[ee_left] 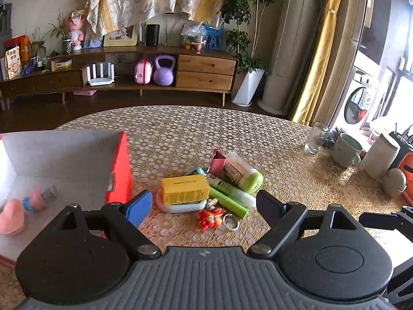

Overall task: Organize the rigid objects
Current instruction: 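Reach the left tool to the yellow carton while the right tool reaches the green-capped container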

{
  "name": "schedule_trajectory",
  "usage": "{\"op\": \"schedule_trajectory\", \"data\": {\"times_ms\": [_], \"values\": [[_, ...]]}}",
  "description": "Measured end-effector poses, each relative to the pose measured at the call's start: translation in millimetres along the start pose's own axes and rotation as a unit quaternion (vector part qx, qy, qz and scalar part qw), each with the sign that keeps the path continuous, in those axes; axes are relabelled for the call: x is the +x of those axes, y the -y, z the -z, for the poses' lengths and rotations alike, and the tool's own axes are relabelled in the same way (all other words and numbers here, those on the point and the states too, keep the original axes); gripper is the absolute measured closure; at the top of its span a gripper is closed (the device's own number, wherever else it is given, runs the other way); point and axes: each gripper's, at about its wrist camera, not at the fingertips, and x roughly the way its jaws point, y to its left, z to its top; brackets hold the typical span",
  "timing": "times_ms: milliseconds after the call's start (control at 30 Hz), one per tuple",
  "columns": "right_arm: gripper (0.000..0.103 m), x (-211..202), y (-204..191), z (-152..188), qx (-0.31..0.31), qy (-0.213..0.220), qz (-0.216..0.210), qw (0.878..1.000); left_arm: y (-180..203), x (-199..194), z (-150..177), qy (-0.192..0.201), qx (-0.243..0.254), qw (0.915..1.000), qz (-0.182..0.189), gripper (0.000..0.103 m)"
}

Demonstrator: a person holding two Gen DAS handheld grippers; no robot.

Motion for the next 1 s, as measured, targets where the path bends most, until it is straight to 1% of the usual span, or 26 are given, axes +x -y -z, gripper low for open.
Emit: {"op": "schedule_trajectory", "data": {"times_ms": [167, 233, 300, 367, 467, 633, 733, 867, 933, 1000], "values": [[0.002, 20, 19, -14, -0.01, -0.004, 0.02, 1.0, 4, 28, 0, -0.008, -0.002, 0.9999, -0.012, 0.015], [0.002, 29, 28, -23, -0.012, -0.005, 0.025, 1.0, 5, 39, 0, -0.011, -0.005, 0.9997, -0.023, 0.015], [0.002, 37, 36, -29, -0.016, -0.005, 0.034, 0.999, 7, 48, -1, -0.008, -0.003, 0.9996, -0.027, 0.015], [0.003, 48, 45, -35, -0.013, -0.008, 0.038, 0.999, 8, 57, 1, -0.003, 0.003, 0.9992, -0.04, 0.015], [0.004, 65, 54, -46, -0.006, -0.014, 0.036, 0.999, 8, 70, 3, -0.002, -0.002, 0.9984, -0.056, 0.015], [0.007, 96, 57, -57, 0.003, -0.025, 0.034, 0.999, 10, 93, 7, -0.003, -0.003, 0.9966, -0.082, 0.015], [0.01, 115, 57, -62, 0.004, -0.035, 0.031, 0.999, 6, 103, 8, 0.0, -0.012, 0.9963, -0.086, 0.015], [0.012, 139, 51, -69, 0.0, -0.046, 0.025, 0.999, 0, 117, 9, -0.009, -0.023, 0.9957, -0.09, 0.015], [0.014, 150, 48, -71, 0.001, -0.052, 0.021, 0.998, -2, 121, 12, -0.009, -0.023, 0.9959, -0.087, 0.015], [0.016, 161, 47, -71, 0.005, -0.06, 0.018, 0.998, -4, 125, 12, -0.008, -0.023, 0.9955, -0.092, 0.015]]}}
